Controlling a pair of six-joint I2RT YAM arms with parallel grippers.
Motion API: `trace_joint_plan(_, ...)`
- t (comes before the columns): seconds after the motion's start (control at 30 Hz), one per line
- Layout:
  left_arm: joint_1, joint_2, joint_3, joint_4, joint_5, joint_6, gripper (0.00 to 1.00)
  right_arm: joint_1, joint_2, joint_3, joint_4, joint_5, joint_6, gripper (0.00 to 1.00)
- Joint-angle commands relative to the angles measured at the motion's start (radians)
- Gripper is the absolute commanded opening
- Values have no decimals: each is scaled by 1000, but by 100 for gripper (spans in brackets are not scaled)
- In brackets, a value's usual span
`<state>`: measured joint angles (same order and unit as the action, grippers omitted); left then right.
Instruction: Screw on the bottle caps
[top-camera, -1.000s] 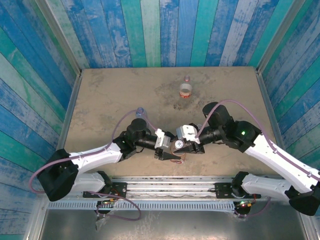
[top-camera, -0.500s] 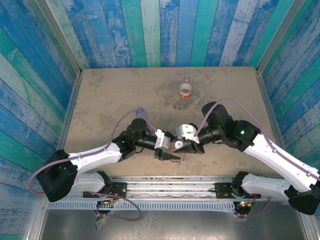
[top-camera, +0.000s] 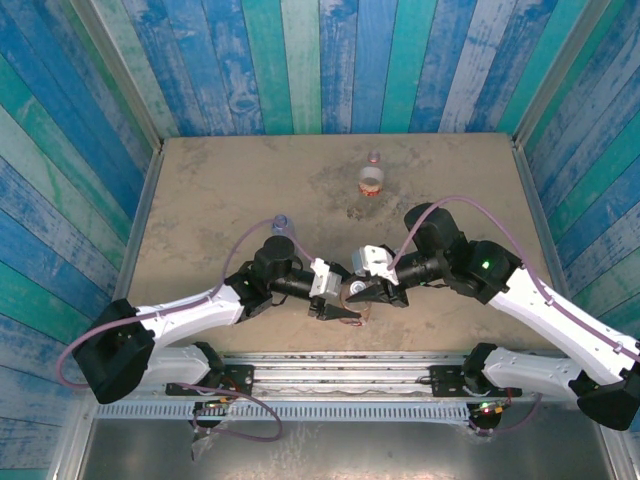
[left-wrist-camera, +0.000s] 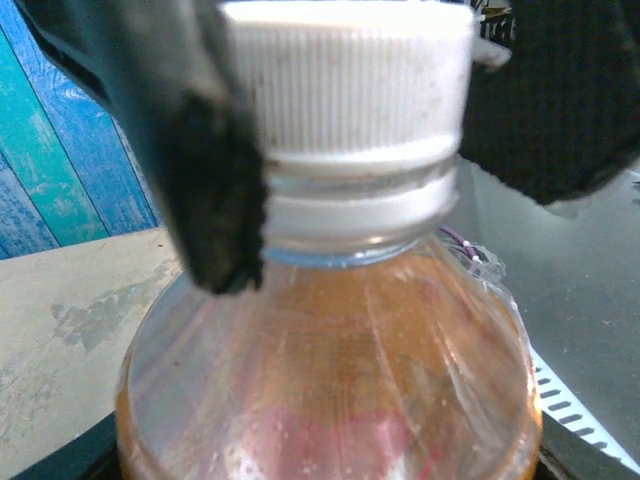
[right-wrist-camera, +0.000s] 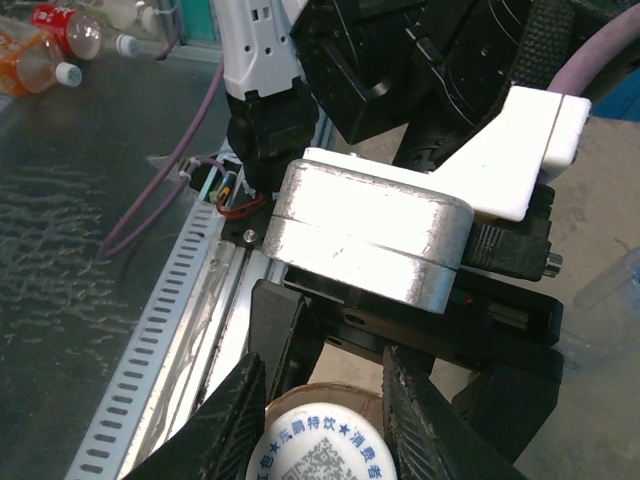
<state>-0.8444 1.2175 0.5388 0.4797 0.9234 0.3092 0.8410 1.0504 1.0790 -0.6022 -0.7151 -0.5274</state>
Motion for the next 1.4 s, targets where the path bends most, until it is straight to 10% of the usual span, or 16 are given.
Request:
trace_joint_plan(0.0, -2, -21, 8, 68, -199, -48, 53, -4, 4, -13, 71, 96, 144, 6)
trace_joint_plan(0.2, -2, 13, -34, 322, -638, -154, 51, -3, 13, -31, 182, 574, 615, 1)
trace_joint_plan(0.6, -54, 126, 26, 413, -891, -182, 51, 101, 0, -121, 330, 1077, 886, 8)
trace_joint_plan(0.83, -50, 57, -2, 312, -641, -117, 51, 62, -142, -152, 378, 806, 514, 75)
trace_joint_plan(1.1, -33, -21, 38, 104, -167, -56, 53, -112, -268, -156, 274, 147, 295, 66)
trace_joint_plan(1.37, -32, -15, 73, 82, -58, -50, 52, -111, -174, -47, 60, -7, 167, 55)
